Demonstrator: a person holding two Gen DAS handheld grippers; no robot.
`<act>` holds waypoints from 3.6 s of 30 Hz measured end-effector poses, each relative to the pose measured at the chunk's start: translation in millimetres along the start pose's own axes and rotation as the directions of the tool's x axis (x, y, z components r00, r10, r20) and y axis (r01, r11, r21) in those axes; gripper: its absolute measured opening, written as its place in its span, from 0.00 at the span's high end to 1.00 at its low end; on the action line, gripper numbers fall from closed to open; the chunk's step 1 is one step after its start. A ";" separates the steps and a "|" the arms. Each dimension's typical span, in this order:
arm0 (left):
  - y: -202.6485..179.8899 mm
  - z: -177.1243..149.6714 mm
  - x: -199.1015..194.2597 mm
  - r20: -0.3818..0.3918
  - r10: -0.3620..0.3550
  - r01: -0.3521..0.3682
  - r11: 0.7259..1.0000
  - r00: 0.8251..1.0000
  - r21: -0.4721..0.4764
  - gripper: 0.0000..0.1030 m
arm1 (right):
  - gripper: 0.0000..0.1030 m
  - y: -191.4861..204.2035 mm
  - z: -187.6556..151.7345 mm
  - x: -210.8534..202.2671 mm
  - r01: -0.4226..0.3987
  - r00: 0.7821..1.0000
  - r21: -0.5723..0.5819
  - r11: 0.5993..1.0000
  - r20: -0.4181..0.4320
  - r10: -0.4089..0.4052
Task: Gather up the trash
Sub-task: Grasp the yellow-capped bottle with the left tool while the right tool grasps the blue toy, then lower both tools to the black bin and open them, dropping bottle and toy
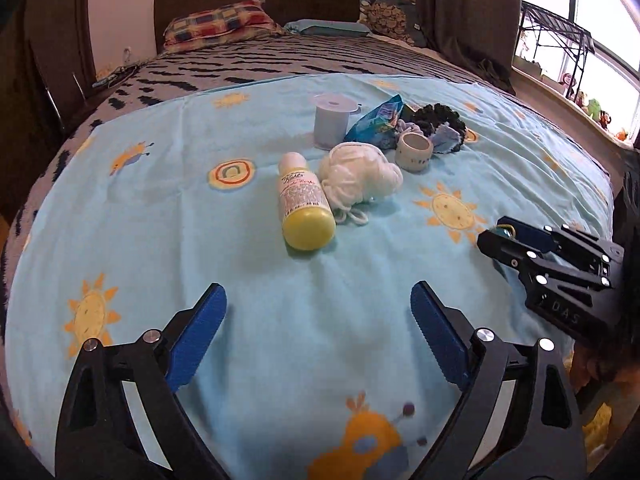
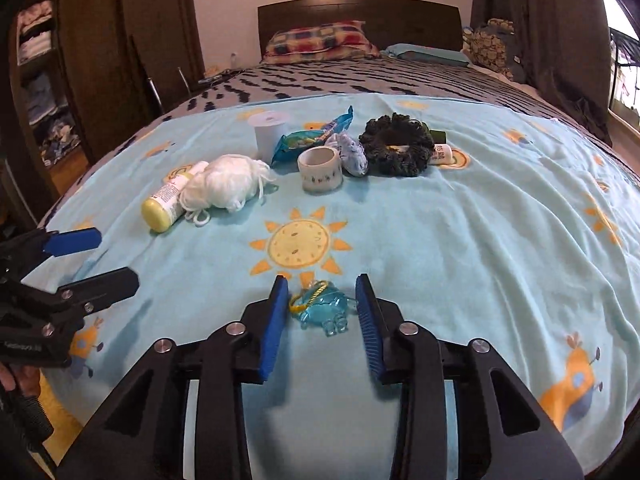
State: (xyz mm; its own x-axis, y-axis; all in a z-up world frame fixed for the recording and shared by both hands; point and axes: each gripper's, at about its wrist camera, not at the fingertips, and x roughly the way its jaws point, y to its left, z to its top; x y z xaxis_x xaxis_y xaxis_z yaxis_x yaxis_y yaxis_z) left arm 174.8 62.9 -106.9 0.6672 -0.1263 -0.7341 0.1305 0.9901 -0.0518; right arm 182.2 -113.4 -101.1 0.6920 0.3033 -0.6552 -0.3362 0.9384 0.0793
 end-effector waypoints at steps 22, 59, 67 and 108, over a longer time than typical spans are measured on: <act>19.7 37.3 39.0 -0.015 0.023 -0.024 0.999 1.000 -0.027 0.71 | 0.71 -8.8 6.6 9.0 -0.009 1.000 -0.004 1.000 0.007 0.009; -114.0 -94.5 -102.3 0.048 -0.208 0.202 0.972 0.977 0.119 0.72 | 0.71 -45.0 -95.2 -166.1 0.021 0.996 0.076 0.997 0.086 -0.028; -134.1 -150.8 -69.4 -0.115 -0.270 0.281 0.956 0.956 0.088 0.72 | 0.71 -50.7 -145.6 -148.9 0.020 0.999 0.131 0.991 -0.039 -0.015; -140.0 -197.0 9.5 -0.315 -0.254 0.277 0.960 0.914 0.030 0.46 | 0.33 -59.7 -188.8 -69.0 0.041 0.969 0.225 0.974 -0.248 0.017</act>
State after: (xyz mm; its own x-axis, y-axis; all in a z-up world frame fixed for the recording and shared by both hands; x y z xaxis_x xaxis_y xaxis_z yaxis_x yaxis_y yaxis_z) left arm 18.4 -64.8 -240.0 0.3456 -0.3477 -0.8716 0.3322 0.9140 -0.2329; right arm 33.9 -221.6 -202.4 0.5063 0.2684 -0.8195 -0.1556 0.9632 0.2193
